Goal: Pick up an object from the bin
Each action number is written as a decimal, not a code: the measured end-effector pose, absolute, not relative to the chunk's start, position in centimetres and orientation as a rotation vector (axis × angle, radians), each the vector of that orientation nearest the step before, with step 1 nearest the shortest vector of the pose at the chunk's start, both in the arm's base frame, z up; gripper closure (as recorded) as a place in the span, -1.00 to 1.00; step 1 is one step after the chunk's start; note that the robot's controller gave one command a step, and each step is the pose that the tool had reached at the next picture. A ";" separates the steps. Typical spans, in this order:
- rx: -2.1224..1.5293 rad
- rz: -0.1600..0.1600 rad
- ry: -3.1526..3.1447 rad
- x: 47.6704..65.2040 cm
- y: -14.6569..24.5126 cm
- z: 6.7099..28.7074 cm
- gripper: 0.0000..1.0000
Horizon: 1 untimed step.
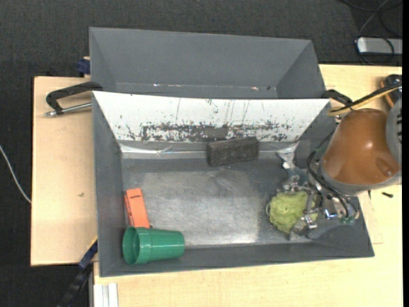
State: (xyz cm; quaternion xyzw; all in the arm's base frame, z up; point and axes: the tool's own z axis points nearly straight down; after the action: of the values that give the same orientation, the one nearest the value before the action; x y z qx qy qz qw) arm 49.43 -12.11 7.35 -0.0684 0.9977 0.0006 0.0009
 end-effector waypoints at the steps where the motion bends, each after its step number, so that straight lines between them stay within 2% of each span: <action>1: -0.262 -0.002 3.125 49.5 -11.7 7.2 1.00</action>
Offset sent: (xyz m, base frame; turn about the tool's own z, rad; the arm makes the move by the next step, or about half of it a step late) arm 0.0000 0.0000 0.0000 0.0000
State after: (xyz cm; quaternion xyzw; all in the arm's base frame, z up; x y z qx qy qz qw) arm 49.47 -11.67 7.23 -0.0834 0.9965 -0.0007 0.0029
